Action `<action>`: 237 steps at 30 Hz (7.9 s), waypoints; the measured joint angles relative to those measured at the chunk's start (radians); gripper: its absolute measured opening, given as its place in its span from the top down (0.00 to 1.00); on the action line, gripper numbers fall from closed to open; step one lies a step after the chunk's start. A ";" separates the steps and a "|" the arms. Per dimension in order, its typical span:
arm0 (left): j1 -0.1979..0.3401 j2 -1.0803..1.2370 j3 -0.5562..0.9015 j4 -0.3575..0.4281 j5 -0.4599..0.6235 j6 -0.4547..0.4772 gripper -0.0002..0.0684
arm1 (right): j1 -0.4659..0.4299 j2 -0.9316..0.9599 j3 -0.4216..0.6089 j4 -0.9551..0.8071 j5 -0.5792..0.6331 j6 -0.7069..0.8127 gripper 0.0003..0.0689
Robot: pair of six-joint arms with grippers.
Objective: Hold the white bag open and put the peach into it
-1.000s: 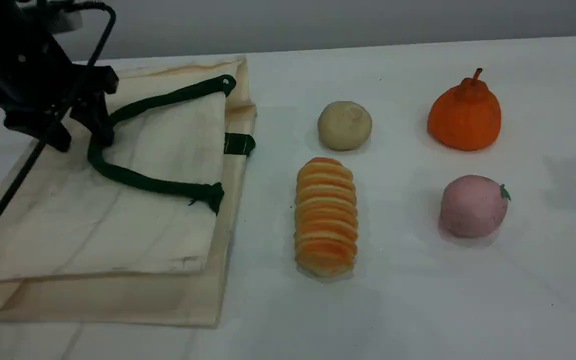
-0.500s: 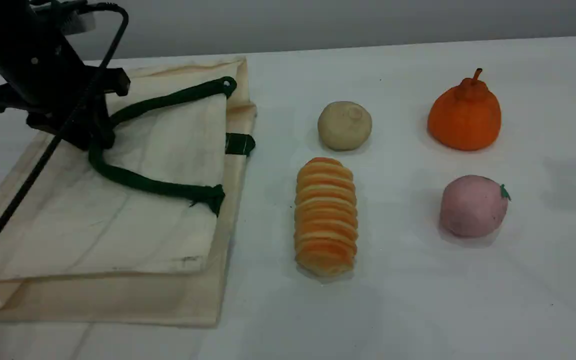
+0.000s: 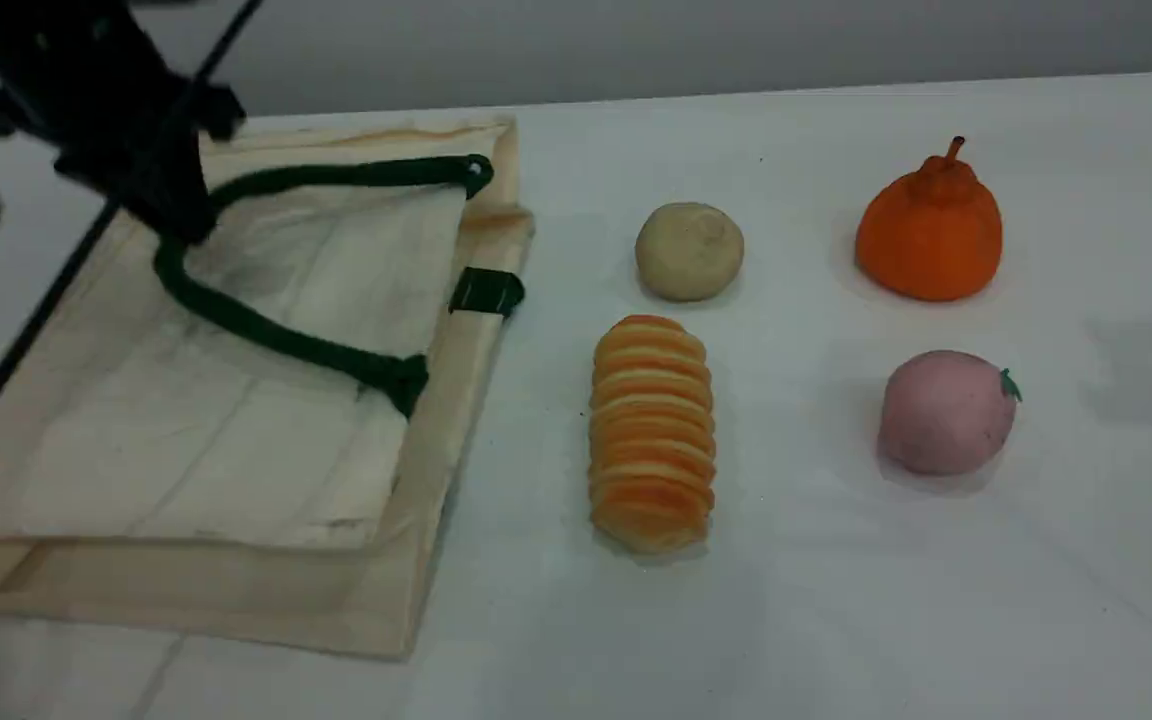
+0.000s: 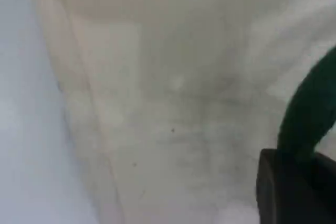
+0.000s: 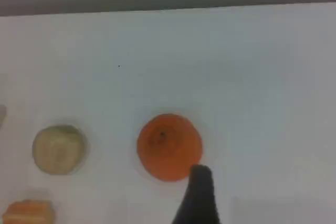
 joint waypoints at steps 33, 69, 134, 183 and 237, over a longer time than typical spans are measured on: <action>-0.073 -0.229 -0.543 -0.229 0.363 0.212 0.86 | 0.000 0.007 0.000 0.001 0.175 -0.028 0.20; -0.130 -0.244 -0.543 -0.183 0.361 0.201 0.86 | 0.129 0.499 0.000 0.269 0.282 -0.288 0.20; -0.130 -0.244 -0.543 -0.181 0.362 0.182 0.86 | 0.161 0.621 0.000 0.309 0.175 -0.344 0.92; -0.130 -0.244 -0.543 -0.152 0.362 0.183 0.86 | 0.499 0.582 -0.170 1.140 -0.079 -1.122 0.92; -0.130 -0.244 -0.543 -0.151 0.362 0.182 0.86 | 0.333 0.510 -0.260 0.583 0.118 -0.620 0.92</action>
